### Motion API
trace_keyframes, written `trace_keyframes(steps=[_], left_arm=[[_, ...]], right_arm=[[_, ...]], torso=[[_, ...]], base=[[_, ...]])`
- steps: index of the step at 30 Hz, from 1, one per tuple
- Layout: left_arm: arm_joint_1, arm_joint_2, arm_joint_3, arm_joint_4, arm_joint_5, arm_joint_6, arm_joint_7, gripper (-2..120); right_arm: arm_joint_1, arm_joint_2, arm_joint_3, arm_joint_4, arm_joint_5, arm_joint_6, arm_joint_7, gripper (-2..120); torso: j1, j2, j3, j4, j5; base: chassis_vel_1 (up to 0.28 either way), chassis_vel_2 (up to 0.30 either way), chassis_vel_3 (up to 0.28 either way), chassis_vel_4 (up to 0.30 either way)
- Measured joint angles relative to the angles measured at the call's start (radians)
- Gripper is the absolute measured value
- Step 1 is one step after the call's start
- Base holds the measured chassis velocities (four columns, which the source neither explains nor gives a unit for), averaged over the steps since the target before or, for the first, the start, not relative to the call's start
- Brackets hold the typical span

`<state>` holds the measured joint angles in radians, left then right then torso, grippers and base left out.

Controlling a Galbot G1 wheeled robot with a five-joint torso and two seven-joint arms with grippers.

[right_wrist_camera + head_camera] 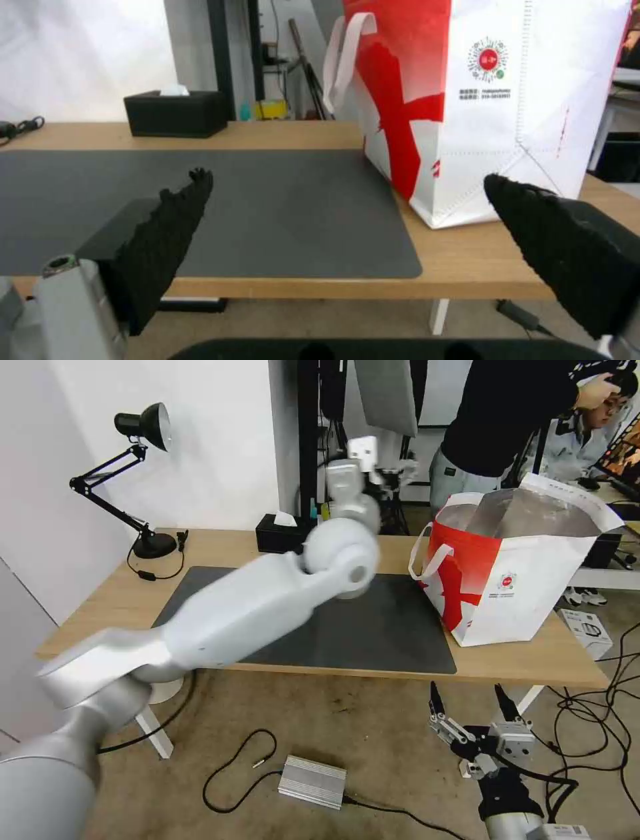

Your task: Pick up the trash from the table and place it into the takeout bag.

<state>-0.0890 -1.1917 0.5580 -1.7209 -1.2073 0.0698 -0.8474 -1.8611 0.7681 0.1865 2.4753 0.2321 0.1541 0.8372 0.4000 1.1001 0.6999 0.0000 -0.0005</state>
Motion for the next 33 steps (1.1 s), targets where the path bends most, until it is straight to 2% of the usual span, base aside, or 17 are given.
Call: trace_keyframes(steps=[4,5,8,9,12,13,16,17,21,22,25,26,29,30,33], left_arm=[[0.042,0.071,-0.022,-0.077,0.018,0.003,-0.005,100],[0.042,0.071,-0.022,-0.077,0.018,0.003,-0.005,100],[0.089,0.132,-0.053,-0.153,0.033,0.003,-0.007,100],[0.089,0.132,-0.053,-0.153,0.033,0.003,-0.007,100],[0.153,0.203,-0.091,-0.216,0.052,0.003,-0.008,100],[0.153,0.203,-0.091,-0.216,0.052,0.003,-0.008,100],[0.228,0.279,-0.128,-0.278,0.092,0.003,-0.007,100],[0.228,0.279,-0.128,-0.278,0.092,0.003,-0.007,100],[0.409,0.365,-0.244,-0.388,0.168,0.001,0.009,100],[0.409,0.365,-0.244,-0.388,0.168,0.001,0.009,100],[0.591,0.43,-0.354,-0.464,0.261,-0.015,0.044,100],[0.591,0.43,-0.354,-0.464,0.261,-0.015,0.044,100],[0.771,0.471,-0.488,-0.541,0.318,-0.023,0.079,100],[0.771,0.471,-0.488,-0.541,0.318,-0.023,0.079,100],[0.955,0.49,-0.614,-0.598,0.386,-0.042,0.114,100]], right_arm=[[0.0,0.0,0.0,0.0,0.0,0.0,0.0,100],[0.0,0.0,0.0,0.0,0.0,0.0,0.0,100],[0.0,0.0,0.0,0.0,0.0,0.0,0.0,100],[0.0,0.0,0.0,0.0,0.0,0.0,0.0,100],[0.0,0.0,0.0,0.0,0.0,0.0,0.0,100],[0.0,0.0,0.0,0.0,0.0,0.0,0.0,100],[0.0,0.0,0.0,0.0,0.0,0.0,0.0,100],[0.0,0.0,0.0,0.0,0.0,0.0,0.0,100],[0.0,0.0,0.0,0.0,0.0,0.0,0.0,100],[0.0,0.0,0.0,0.0,0.0,0.0,0.0,100],[0.0,0.0,0.0,0.0,0.0,0.0,0.0,100],[0.0,0.0,0.0,0.0,0.0,0.0,0.0,100],[0.0,0.0,0.0,0.0,0.0,0.0,0.0,100],[0.0,0.0,0.0,0.0,0.0,0.0,0.0,100],[0.0,0.0,0.0,0.0,0.0,0.0,0.0,100]], torso=[[0.0,0.0,0.0,0.0,0.0001],[0.0,0.0,0.0,0.0,0.0001],[0.0,0.0,0.0,-0.0002,0.0002],[0.0,0.0,0.0,-0.0002,0.0002],[0.0,0.0,0.0,0.0,0.0002],[0.0,0.0,0.0,0.0,0.0002],[0.0,0.0,0.0,0.0,0.0003],[0.0,0.0,0.0,0.0,0.0003],[0.0,0.0,0.0,-0.0001,0.0003],[0.0,0.0,0.0,-0.0001,0.0003],[0.0,0.0,0.0,0.0,0.0002],[0.0,0.0,0.0,0.0,0.0002],[0.0,0.0,0.0,0.0,0.0005],[0.0,0.0,0.0,0.0,0.0005],[0.0,0.0,0.0,0.0002,0.0003]], base=[[0.0,0.0,0.0,0.0],[0.0,0.0,0.0,0.0],[0.0,0.0,0.0,0.0],[0.0,0.0,0.0,0.0],[0.0,0.0,0.0,0.0],[0.0,0.0,0.0,0.0],[0.0,0.0,0.0,0.0],[0.0,0.0,0.0,0.0],[0.0,0.0,0.0,0.0],[0.0,0.0,0.0,0.0],[0.0,0.0,0.0,0.0],[0.0,0.0,0.0,0.0],[0.0,0.0,0.0,0.0],[0.0,0.0,0.0,0.0],[0.0,0.0,0.0,0.0]])
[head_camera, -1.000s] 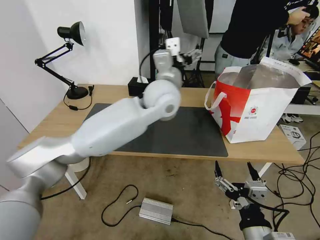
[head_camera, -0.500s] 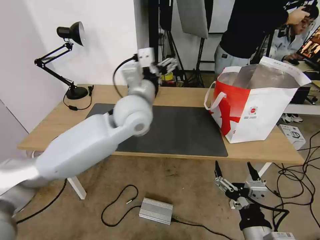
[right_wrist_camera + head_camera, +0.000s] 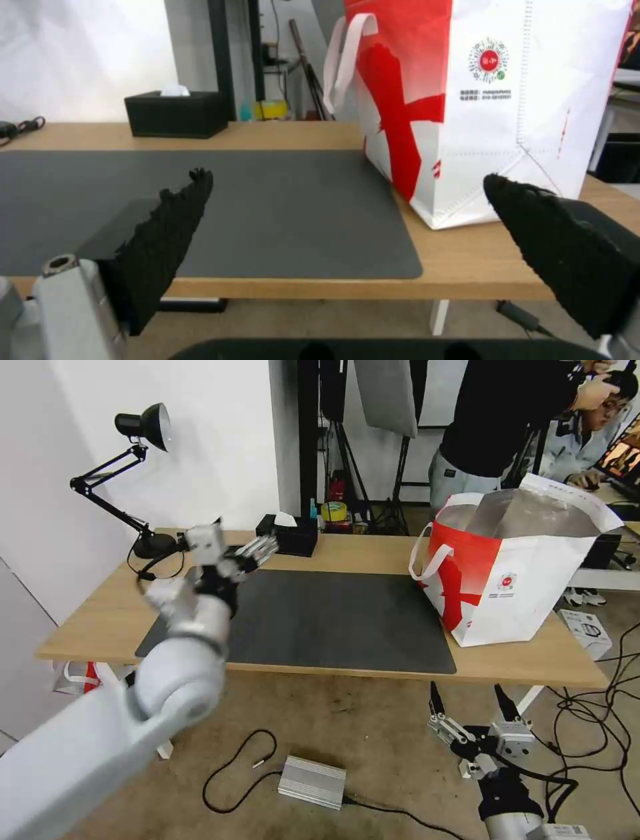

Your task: Pick up the trash from the table and place it into the takeout bag.

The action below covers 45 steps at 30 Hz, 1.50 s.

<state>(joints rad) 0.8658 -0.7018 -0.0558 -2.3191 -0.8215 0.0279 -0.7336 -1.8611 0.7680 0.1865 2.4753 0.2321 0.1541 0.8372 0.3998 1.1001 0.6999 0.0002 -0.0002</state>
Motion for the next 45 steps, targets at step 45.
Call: trace_keyframes(steps=[45], left_arm=[[0.749,-0.372,-0.16,-0.031,0.757,-0.226,0.158,100]], right_arm=[[0.0,0.0,0.0,0.0,0.0,0.0,0.0,100]], torso=[[0.0,0.0,0.0,-0.0003,0.0003]], base=[[0.0,0.0,0.0,0.0]])
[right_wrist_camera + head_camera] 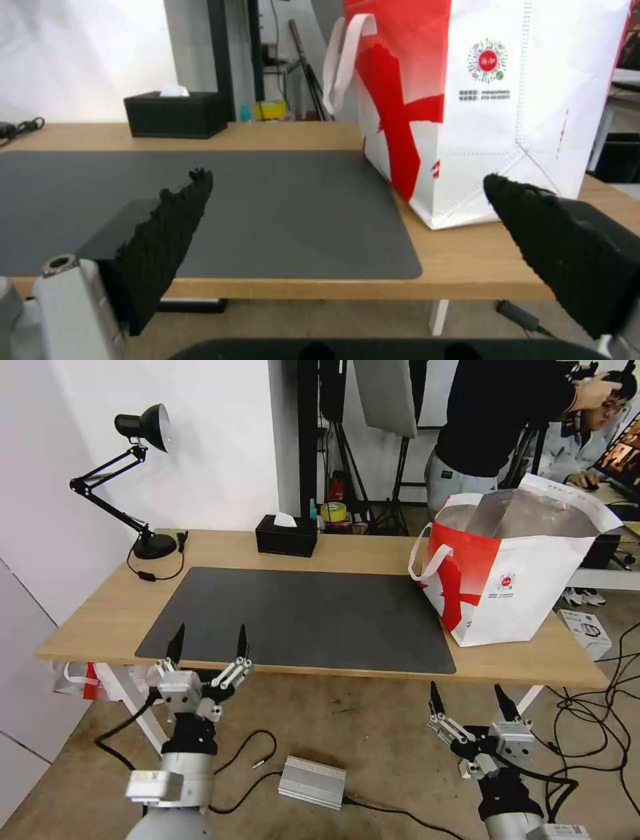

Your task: Pick up the trash from the table and place it into the takeout bag.

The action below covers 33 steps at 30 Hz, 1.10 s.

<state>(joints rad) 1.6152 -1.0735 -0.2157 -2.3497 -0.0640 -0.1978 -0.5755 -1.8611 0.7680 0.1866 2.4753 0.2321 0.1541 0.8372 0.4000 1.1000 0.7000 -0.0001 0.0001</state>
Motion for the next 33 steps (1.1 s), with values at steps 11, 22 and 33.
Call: trace_keyframes(steps=[11,22,33], left_arm=[[0.093,-0.026,-0.013,0.028,0.097,-0.077,-0.05,100],[0.128,-0.044,0.008,0.056,0.14,-0.112,-0.037,100],[0.136,-0.063,0.025,0.087,0.147,-0.126,-0.021,100]], right_arm=[[0.0,0.0,0.0,0.0,0.0,0.0,0.0,100],[0.0,0.0,0.0,0.0,0.0,0.0,0.0,100],[0.0,0.0,0.0,0.0,0.0,0.0,0.0,100]], torso=[[0.0,0.0,0.0,0.0001,0.0],[0.0,0.0,0.0,0.0001,0.0],[0.0,0.0,0.0,0.0001,-0.0001]], base=[[0.0,0.0,0.0,0.0],[0.0,0.0,0.0,0.0],[0.0,0.0,0.0,0.0]])
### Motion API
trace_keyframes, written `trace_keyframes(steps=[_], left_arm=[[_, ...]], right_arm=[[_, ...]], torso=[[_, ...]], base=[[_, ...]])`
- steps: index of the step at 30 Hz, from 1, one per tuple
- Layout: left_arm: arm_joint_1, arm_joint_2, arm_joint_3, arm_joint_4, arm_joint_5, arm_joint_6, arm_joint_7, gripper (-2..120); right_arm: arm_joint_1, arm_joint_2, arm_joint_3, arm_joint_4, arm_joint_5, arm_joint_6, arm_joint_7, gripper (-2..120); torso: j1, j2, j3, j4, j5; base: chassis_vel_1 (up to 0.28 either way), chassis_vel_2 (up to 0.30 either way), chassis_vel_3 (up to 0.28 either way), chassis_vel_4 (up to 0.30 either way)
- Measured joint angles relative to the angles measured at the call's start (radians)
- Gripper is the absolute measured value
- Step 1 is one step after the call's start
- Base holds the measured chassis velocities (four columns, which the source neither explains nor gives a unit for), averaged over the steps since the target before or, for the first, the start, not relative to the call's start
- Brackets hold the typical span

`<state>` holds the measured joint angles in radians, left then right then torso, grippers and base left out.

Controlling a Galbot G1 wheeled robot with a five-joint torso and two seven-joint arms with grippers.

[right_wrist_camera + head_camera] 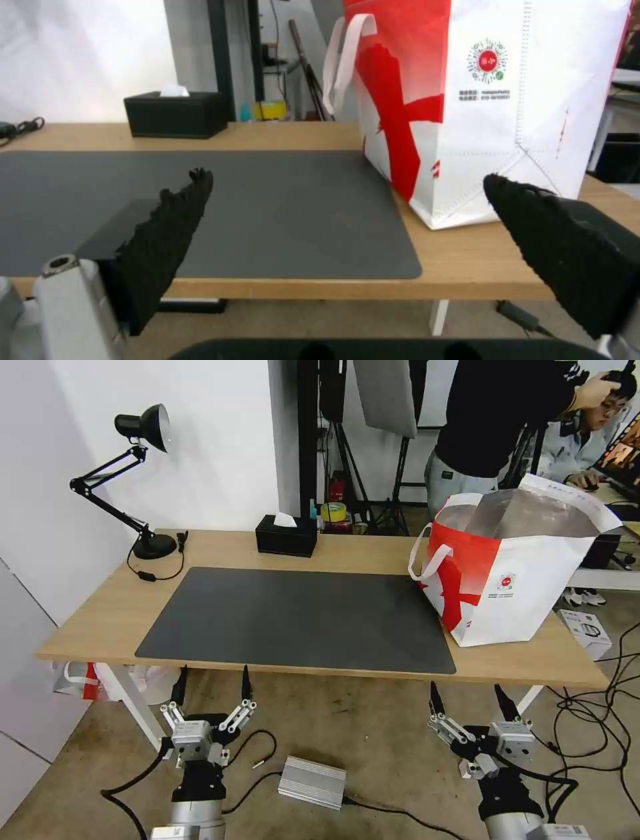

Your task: Pick up the trash from the table and place it into the takeout bag.

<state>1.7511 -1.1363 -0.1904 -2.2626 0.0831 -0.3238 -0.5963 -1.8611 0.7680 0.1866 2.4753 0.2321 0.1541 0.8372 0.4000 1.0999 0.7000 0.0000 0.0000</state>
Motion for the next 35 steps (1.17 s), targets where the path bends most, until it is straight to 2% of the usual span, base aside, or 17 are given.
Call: trace_keyframes(steps=[35], left_arm=[[-0.008,0.001,-0.005,0.004,0.009,-0.005,0.0,100]], right_arm=[[0.0,0.0,0.0,0.0,0.0,0.0,0.0,100]], torso=[[0.0,0.0,0.0,0.0,0.0]], base=[[0.0,0.0,0.0,0.0]])
